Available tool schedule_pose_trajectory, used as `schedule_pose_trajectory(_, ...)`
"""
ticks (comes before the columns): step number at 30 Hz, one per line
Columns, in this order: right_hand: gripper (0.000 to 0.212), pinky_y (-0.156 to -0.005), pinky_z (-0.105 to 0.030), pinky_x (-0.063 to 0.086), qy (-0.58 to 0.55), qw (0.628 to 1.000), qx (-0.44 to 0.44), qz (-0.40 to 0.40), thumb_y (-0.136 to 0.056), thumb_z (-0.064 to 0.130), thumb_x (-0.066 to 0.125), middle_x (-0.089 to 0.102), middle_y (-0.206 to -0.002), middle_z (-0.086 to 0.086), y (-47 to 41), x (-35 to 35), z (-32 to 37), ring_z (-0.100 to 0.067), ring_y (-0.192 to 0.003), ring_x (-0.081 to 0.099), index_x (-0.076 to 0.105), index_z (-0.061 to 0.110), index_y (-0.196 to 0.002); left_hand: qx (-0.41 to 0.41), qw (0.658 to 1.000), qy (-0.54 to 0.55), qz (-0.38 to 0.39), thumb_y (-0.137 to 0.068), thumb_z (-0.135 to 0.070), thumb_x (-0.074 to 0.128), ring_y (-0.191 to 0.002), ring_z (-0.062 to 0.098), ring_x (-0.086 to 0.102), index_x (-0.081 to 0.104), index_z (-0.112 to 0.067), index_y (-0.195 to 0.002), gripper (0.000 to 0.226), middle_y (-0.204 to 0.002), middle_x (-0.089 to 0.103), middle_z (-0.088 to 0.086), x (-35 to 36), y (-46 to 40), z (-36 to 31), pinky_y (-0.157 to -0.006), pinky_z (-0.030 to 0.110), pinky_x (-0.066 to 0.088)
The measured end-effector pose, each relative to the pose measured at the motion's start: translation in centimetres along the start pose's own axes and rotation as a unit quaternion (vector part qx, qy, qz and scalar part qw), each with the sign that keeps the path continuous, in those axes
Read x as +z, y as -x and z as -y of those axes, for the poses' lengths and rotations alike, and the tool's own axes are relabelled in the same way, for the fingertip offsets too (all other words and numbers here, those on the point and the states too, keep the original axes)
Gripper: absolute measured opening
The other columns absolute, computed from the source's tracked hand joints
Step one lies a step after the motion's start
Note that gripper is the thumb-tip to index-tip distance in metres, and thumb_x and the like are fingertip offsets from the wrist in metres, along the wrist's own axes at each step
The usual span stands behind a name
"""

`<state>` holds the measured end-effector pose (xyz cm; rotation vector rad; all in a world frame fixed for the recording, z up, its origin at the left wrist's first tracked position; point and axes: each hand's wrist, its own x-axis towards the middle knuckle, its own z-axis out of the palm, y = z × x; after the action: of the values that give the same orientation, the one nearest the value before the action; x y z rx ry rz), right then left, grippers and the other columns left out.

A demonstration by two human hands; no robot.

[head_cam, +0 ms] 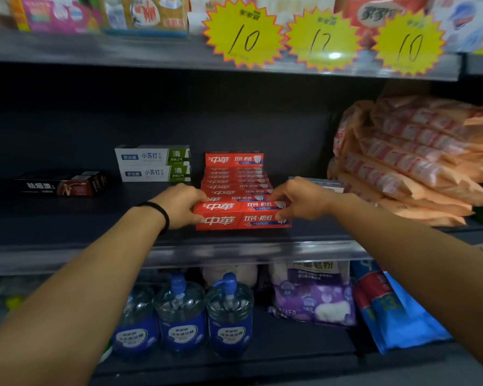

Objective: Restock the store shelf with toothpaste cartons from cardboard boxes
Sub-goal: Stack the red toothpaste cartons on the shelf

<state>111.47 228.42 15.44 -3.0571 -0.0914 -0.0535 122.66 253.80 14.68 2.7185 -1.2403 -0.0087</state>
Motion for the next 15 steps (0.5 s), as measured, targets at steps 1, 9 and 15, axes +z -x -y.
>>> schedule_pose_trajectory(1,0.039,-0.092,-0.038,0.051,0.003,1.0,0.004,0.002,-0.084,0.031,0.073,0.065,-0.118,0.002,-0.3,0.3,-0.3,-0.017,-0.105,0.061,0.064,0.015,-0.118,0.001,1.0,-0.006,-0.002,-0.083,-0.03,0.071,-0.1,0.012,0.06,0.06,-0.024,-0.123,0.042,-0.116,0.064,-0.004,0.2,-0.3,-0.1,-0.092,0.031,0.049)
schedule_pose_trajectory(9,0.045,-0.096,-0.033,0.048,-0.001,0.999,0.026,0.034,-0.085,0.031,0.071,0.059,-0.126,0.001,-2.0,1.9,-1.6,-0.014,-0.11,0.055,0.059,0.018,-0.127,-0.011,0.999,-0.045,-0.013,-0.082,-0.029,0.072,-0.104,0.018,0.06,0.064,-0.02,-0.122,0.042,-0.117,0.064,0.0,2.2,-2.3,-0.3,-0.094,0.033,0.048)
schedule_pose_trajectory(15,0.043,-0.085,-0.038,0.053,0.054,0.996,0.065,-0.021,-0.078,0.039,0.076,0.062,-0.116,-0.001,-2.8,2.8,-2.4,-0.019,-0.099,0.059,0.059,0.019,-0.112,-0.01,0.995,-0.091,-0.048,-0.08,-0.031,0.074,-0.096,0.02,0.059,0.071,-0.016,-0.106,0.031,-0.107,0.063,0.002,2.6,-3.5,-0.1,-0.086,0.036,0.051)
